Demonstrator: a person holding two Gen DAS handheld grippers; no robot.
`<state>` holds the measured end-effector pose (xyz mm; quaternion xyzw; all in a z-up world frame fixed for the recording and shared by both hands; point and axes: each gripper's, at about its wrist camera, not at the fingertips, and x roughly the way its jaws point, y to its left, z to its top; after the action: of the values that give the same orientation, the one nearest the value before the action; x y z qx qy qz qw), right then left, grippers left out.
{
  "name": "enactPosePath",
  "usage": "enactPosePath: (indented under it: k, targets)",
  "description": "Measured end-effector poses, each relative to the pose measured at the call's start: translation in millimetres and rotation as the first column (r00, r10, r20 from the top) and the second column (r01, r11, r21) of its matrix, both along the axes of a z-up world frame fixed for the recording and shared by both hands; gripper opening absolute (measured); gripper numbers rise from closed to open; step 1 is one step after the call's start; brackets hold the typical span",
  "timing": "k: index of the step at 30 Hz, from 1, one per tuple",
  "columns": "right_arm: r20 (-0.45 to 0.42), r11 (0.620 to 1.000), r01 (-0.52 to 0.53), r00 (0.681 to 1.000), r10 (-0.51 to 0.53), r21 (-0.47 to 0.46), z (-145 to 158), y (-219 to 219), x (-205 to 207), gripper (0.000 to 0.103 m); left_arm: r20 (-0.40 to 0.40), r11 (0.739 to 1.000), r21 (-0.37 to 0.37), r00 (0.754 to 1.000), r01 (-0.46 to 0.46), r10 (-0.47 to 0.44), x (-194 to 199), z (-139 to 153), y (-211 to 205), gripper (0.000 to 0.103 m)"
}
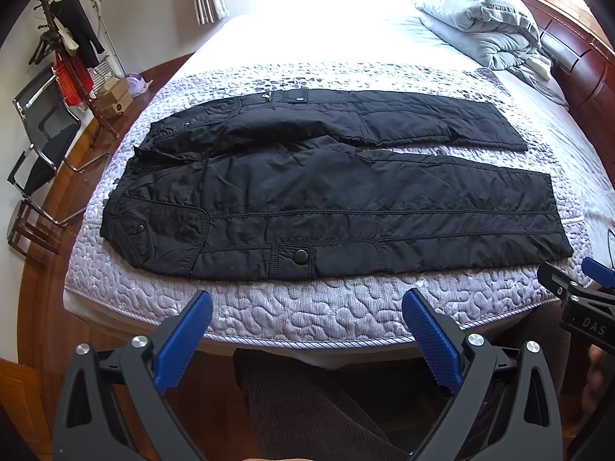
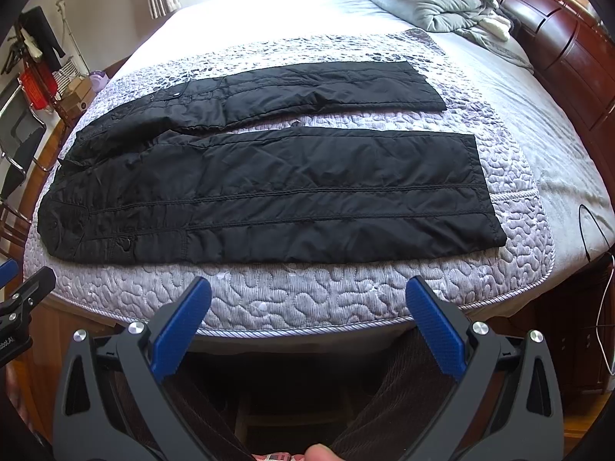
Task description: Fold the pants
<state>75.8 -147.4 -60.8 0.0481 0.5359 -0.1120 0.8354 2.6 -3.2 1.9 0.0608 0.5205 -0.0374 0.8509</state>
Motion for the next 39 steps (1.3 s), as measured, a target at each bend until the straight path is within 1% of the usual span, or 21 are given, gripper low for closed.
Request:
enactPosePath:
  k: [28,39]
  targets:
    - [-0.011,1.0,0.004,1.0,-0.004,0.002,-6.0,-1.3,3.0,0.101,0.0,1.0,-0.001,1.0,-0.001,0.001,0.4,0.6,1.1,0.099]
    - [-0.022,1.0,0.004,1.0,-0.003,0.004,-10.7,-6.2,9.4,0.101,-0.007,1.0,0.004,1.0,0.003,-0.003,10.4,-4.1,-2.5,0.099]
